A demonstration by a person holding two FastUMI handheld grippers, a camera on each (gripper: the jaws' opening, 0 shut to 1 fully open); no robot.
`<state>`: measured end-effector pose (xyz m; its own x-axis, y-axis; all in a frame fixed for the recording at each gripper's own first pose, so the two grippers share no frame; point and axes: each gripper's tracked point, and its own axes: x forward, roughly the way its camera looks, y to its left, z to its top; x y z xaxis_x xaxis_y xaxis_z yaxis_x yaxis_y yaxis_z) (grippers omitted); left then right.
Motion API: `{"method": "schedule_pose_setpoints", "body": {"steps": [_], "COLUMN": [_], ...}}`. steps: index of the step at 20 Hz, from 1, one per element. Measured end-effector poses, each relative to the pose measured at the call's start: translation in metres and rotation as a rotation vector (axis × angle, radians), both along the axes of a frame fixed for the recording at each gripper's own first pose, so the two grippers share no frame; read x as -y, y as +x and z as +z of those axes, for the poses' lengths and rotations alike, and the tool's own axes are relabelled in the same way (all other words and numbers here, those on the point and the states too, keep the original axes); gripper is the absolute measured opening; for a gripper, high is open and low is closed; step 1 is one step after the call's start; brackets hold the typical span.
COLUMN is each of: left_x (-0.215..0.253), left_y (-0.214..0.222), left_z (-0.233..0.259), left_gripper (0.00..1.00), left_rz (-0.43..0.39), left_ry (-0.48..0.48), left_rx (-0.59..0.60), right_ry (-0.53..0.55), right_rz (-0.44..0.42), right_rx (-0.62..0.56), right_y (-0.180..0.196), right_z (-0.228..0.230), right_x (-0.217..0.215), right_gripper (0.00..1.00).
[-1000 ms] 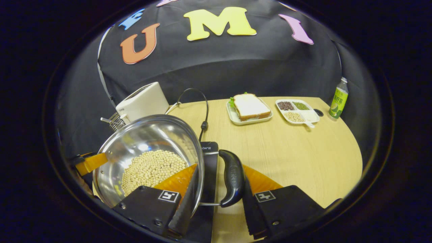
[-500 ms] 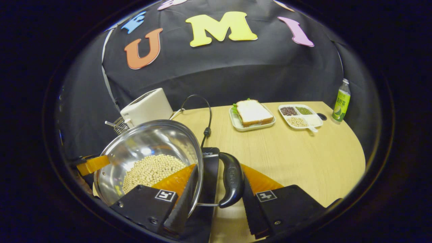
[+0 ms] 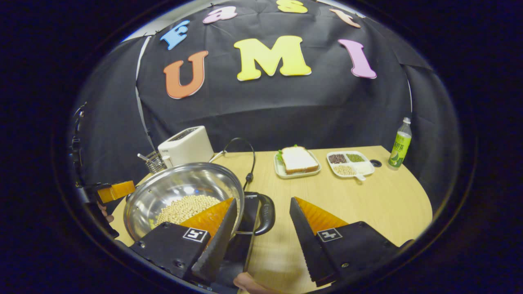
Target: First push the handle of the pot to place it horizontally, then grasp the pot with both hands and set it on the induction cooktop.
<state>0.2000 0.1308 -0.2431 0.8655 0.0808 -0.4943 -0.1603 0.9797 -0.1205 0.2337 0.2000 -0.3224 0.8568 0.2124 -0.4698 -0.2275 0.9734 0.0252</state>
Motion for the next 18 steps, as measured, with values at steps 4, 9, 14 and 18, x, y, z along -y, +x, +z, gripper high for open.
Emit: {"method": "schedule_pose_setpoints", "body": {"steps": [4,9,14,18], "left_x": [0.013,0.041,0.065,0.095], "left_y": [-0.021,-0.055,-0.086,-0.119], "left_z": [0.042,0.113,0.202,0.263], "left_gripper": [0.93,0.85,0.95,0.95], "left_rz": [0.014,-0.016,-0.034,-0.072], "left_ry": [0.008,0.069,0.064,0.035], "left_rx": [0.082,0.199,0.323,0.406], "right_ry": [-0.001,0.005,-0.050,-0.091], "right_rz": [-0.007,-0.037,-0.095,-0.168], "right_rx": [0.201,0.299,0.451,0.482], "right_y": [-0.025,-0.078,-0.140,-0.183], "right_z": [0.068,0.139,0.220,0.265], "right_x": [0.022,0.051,0.088,0.119], "right_gripper": [0.93,0.97,0.96,0.96]}}
